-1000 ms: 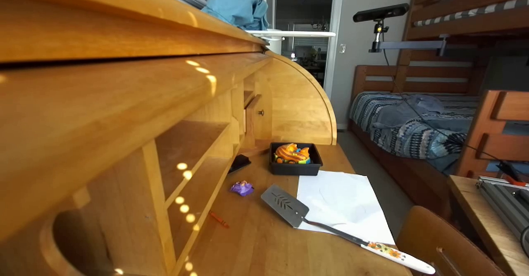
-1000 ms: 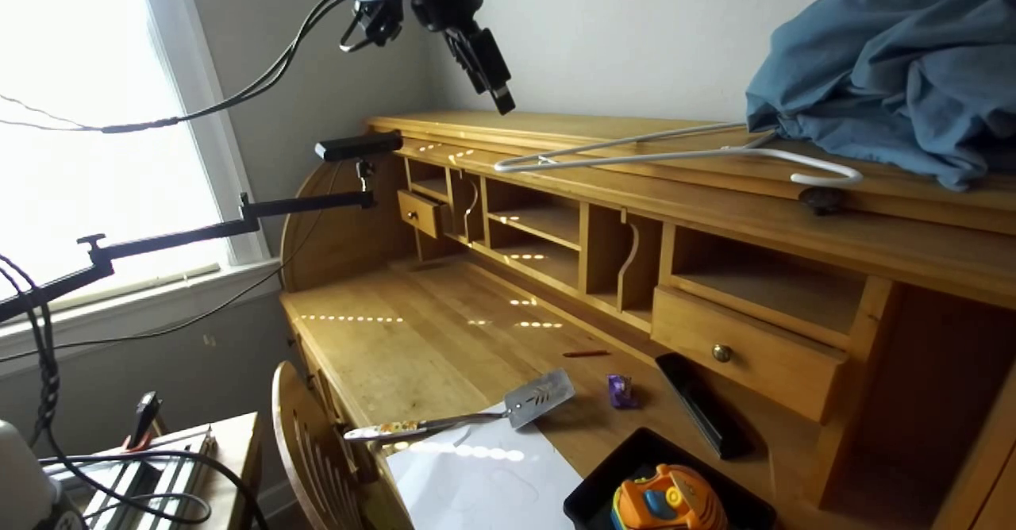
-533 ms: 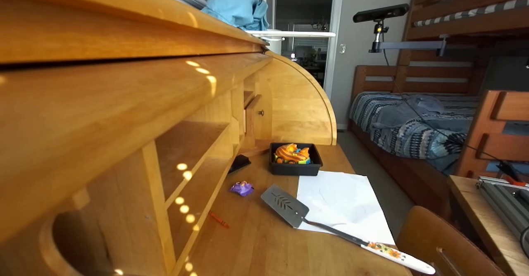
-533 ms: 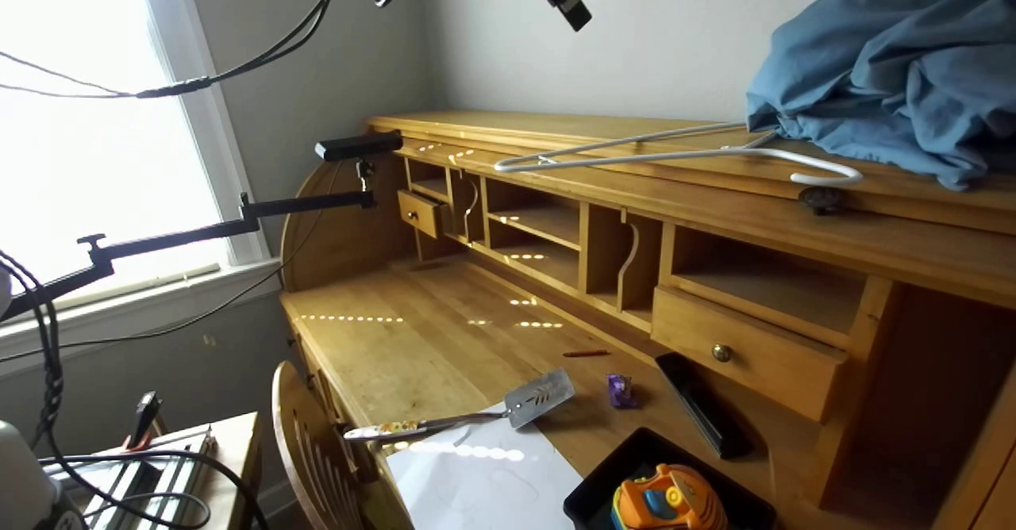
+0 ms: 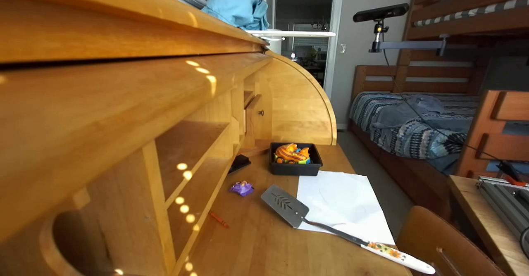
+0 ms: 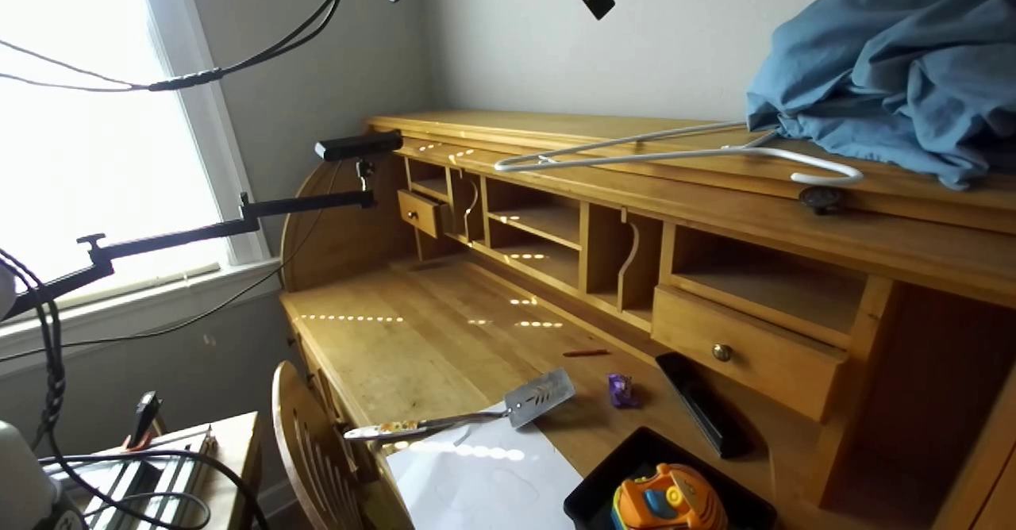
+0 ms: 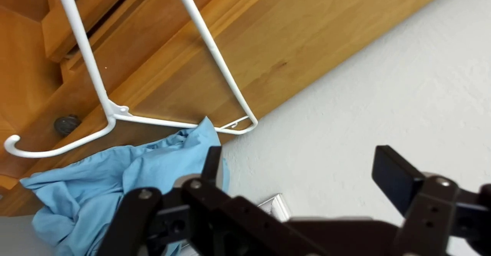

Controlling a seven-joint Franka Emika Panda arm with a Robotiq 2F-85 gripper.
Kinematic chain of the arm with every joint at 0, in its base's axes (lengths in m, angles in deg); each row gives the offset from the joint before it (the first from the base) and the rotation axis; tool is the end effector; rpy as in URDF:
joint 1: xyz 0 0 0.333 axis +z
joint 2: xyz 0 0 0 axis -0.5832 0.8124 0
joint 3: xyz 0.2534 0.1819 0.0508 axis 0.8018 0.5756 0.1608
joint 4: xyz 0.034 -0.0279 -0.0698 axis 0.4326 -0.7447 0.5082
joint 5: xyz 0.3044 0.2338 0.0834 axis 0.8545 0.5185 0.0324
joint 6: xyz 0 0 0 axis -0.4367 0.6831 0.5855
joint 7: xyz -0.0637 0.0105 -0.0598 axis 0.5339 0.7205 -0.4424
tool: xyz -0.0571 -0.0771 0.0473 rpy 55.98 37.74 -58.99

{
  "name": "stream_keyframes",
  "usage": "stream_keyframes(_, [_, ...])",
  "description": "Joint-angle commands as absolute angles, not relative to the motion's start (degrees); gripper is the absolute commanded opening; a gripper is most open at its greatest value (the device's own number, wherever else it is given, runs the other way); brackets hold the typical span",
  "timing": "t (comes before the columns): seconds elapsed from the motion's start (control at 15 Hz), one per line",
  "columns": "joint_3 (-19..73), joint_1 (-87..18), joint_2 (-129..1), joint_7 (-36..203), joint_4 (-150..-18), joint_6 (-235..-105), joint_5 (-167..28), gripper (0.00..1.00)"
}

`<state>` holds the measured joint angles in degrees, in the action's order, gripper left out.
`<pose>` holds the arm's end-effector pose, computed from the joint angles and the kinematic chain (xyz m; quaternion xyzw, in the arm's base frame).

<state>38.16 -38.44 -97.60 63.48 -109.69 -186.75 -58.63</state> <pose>0.5174 0.0454 0.6611 -0.8861 0.1906 -0.3987 0.1401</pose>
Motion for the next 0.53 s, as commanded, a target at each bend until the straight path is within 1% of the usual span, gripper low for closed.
stream_keyframes(0.0, [38.6, -43.6, -93.8, 53.8, -106.6, -191.2, -64.3, 1.00])
stream_keyframes(0.27, [40.5, -51.6, -89.2, 40.2, -102.9, -195.3, -72.7, 1.00])
stream_keyframes(0.47, [42.3, -56.0, -85.7, 28.3, -99.1, -195.8, -81.8, 1.00])
